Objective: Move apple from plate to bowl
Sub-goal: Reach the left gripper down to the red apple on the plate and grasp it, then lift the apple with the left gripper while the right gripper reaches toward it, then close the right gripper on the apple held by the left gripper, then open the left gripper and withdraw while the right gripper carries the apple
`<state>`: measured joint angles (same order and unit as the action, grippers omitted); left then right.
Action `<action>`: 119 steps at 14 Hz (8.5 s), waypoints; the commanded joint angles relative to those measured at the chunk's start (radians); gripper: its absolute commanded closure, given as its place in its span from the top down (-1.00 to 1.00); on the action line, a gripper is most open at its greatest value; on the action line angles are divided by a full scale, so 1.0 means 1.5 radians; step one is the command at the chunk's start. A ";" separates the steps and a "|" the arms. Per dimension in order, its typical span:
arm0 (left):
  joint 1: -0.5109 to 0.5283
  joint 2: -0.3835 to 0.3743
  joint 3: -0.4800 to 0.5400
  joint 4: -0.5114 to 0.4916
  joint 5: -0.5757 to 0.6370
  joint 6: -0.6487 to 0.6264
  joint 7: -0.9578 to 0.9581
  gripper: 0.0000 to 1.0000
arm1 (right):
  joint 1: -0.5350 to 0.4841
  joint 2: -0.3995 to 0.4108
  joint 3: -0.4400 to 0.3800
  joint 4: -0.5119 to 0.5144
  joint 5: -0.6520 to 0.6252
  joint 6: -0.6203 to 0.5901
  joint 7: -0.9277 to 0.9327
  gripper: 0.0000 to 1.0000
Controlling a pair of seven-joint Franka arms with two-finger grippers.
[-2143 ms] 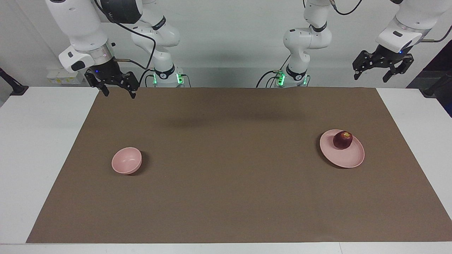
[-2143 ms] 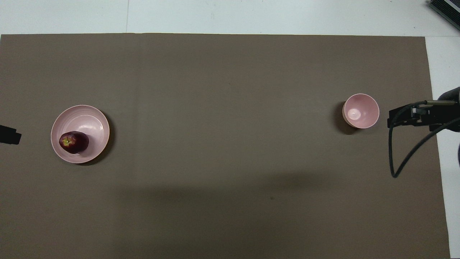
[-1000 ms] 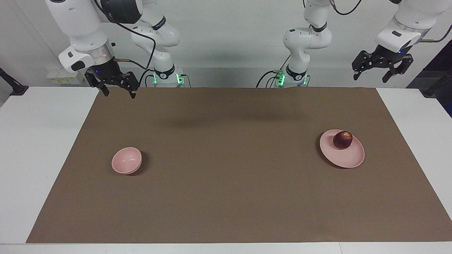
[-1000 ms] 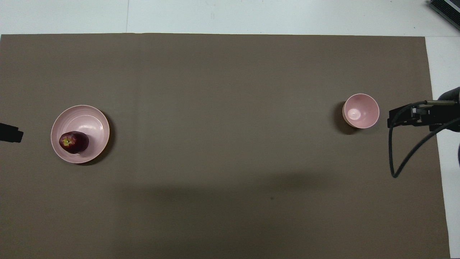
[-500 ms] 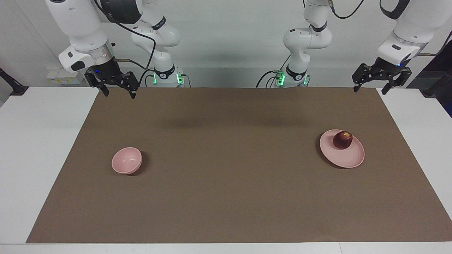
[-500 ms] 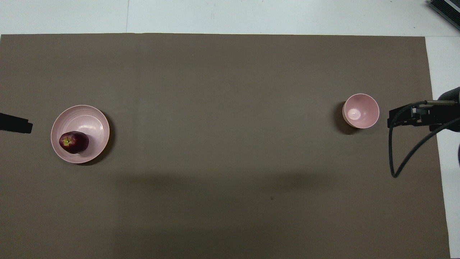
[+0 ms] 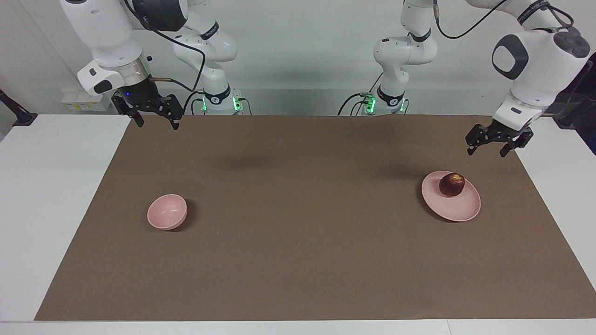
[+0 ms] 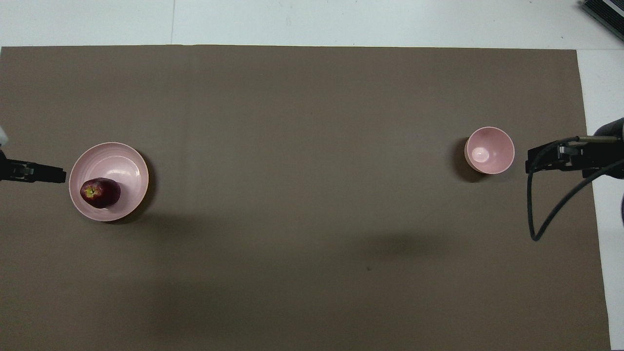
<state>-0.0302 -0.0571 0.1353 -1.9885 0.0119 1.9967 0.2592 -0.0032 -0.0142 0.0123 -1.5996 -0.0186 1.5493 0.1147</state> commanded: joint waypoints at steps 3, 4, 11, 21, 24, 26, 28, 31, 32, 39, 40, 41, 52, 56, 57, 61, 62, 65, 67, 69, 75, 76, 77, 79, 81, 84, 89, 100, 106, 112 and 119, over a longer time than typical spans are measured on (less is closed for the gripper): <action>0.005 -0.017 -0.001 -0.119 -0.052 0.117 0.030 1.00 | -0.006 -0.011 0.003 -0.016 0.003 0.013 -0.007 1.00; 0.005 -0.010 0.000 -0.132 -0.052 0.132 0.047 1.00 | -0.006 -0.011 0.003 -0.016 0.003 0.012 -0.007 1.00; 0.006 0.036 -0.001 -0.192 -0.053 0.238 0.069 1.00 | -0.006 -0.011 0.003 -0.016 0.003 0.012 -0.007 1.00; 0.005 0.093 -0.001 -0.198 -0.081 0.330 0.075 1.00 | -0.006 -0.011 0.003 -0.016 0.003 0.012 -0.007 1.00; 0.009 0.099 0.002 -0.197 -0.082 0.347 0.103 1.00 | -0.006 -0.011 0.003 -0.016 0.003 0.013 -0.007 1.00; 0.009 0.098 0.001 -0.197 -0.082 0.341 0.099 1.00 | -0.006 -0.011 0.003 -0.016 0.003 0.013 -0.007 1.00; 0.009 0.093 0.002 -0.201 -0.082 0.320 0.098 1.00 | -0.006 -0.011 0.003 -0.016 0.003 0.012 -0.007 1.00; 0.008 0.093 0.001 -0.195 -0.082 0.295 0.097 0.25 | -0.006 -0.010 0.002 -0.015 0.003 0.013 -0.005 1.00; 0.007 0.096 0.001 -0.190 -0.082 0.301 0.097 -0.24 | -0.008 -0.010 0.001 -0.015 0.001 0.013 -0.005 1.00; -0.005 0.042 -0.013 -0.148 -0.083 0.248 0.092 -1.00 | -0.033 -0.010 0.001 -0.008 -0.011 0.007 -0.010 1.00; -0.005 0.033 -0.019 -0.142 -0.096 0.221 0.092 -1.00 | -0.033 -0.011 0.001 -0.005 -0.011 0.008 -0.004 1.00; -0.008 0.030 -0.026 -0.117 -0.146 0.181 0.092 -1.00 | -0.034 -0.014 0.002 -0.009 -0.008 0.012 -0.012 1.00; -0.039 0.038 -0.146 -0.057 -0.585 0.039 0.063 -1.00 | 0.036 0.032 0.010 -0.136 0.240 0.122 0.270 1.00; -0.038 0.033 -0.211 -0.059 -0.705 0.045 0.028 -1.00 | 0.088 0.069 0.010 -0.215 0.466 0.267 0.388 1.00; -0.039 0.031 -0.213 -0.060 -0.739 0.043 0.028 -1.00 | 0.098 0.080 0.010 -0.226 0.511 0.289 0.398 1.00; -0.038 0.027 -0.259 -0.065 -0.846 0.065 0.029 -1.00 | 0.138 0.100 0.010 -0.269 0.709 0.357 0.415 1.00; -0.039 0.020 -0.271 -0.073 -0.882 0.088 0.030 -1.00 | 0.145 0.100 0.010 -0.282 0.760 0.366 0.419 1.00; -0.039 0.020 -0.333 -0.079 -0.944 0.185 0.031 -1.00 | 0.182 0.093 0.010 -0.307 0.906 0.424 0.432 1.00; -0.039 0.020 -0.343 -0.080 -0.954 0.196 0.032 -1.00 | 0.215 0.091 0.010 -0.312 0.964 0.465 0.457 1.00; -0.044 0.020 -0.358 -0.087 -0.973 0.226 0.032 -1.00 | 0.220 0.085 0.010 -0.313 1.004 0.460 0.462 1.00; -0.045 0.024 -0.384 -0.085 -0.983 0.263 0.034 -1.00 | 0.222 0.080 0.011 -0.315 1.057 0.433 0.473 1.00; -0.045 0.025 -0.390 -0.085 -0.983 0.272 0.034 -1.00 | 0.221 0.077 0.010 -0.315 1.057 0.412 0.477 1.00; -0.045 0.027 -0.392 -0.083 -0.983 0.281 0.034 -1.00 | 0.221 0.074 0.010 -0.319 1.049 0.403 0.477 1.00; -0.045 0.030 -0.392 -0.079 -0.980 0.285 0.033 -1.00 | 0.222 0.069 0.010 -0.327 1.031 0.399 0.476 1.00; -0.045 0.029 -0.398 -0.079 -0.979 0.285 0.033 -1.00 | 0.221 0.068 0.010 -0.331 1.023 0.387 0.480 1.00; -0.045 0.029 -0.401 -0.079 -0.979 0.283 0.030 -1.00 | 0.222 0.070 0.010 -0.322 1.021 0.392 0.477 -1.00; -0.044 0.030 -0.400 -0.076 -0.977 0.280 0.026 -0.39 | 0.220 0.069 0.009 -0.322 1.009 0.390 0.480 -1.00; -0.043 0.021 -0.396 -0.046 -0.871 0.281 -0.077 1.00 | 0.213 0.071 0.009 -0.321 0.980 0.389 0.481 -1.00; -0.036 0.016 -0.371 -0.063 -0.813 0.277 -0.077 1.00 | 0.130 0.071 0.003 -0.287 0.738 0.380 0.486 -1.00; -0.035 0.006 -0.292 -0.097 -0.579 0.234 -0.077 1.00 | 0.012 0.112 0.002 -0.223 0.485 0.351 0.468 -1.00; -0.035 0.016 -0.130 -0.074 -0.158 0.133 -0.067 1.00 | -0.053 0.142 0.001 -0.184 0.205 0.381 0.369 -1.00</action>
<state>-0.0819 -0.0172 -0.1043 -2.1064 -0.3495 2.2347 0.1551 -0.0454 0.1889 0.0035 -1.8912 0.3756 2.1002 0.7546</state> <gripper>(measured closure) 0.000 0.251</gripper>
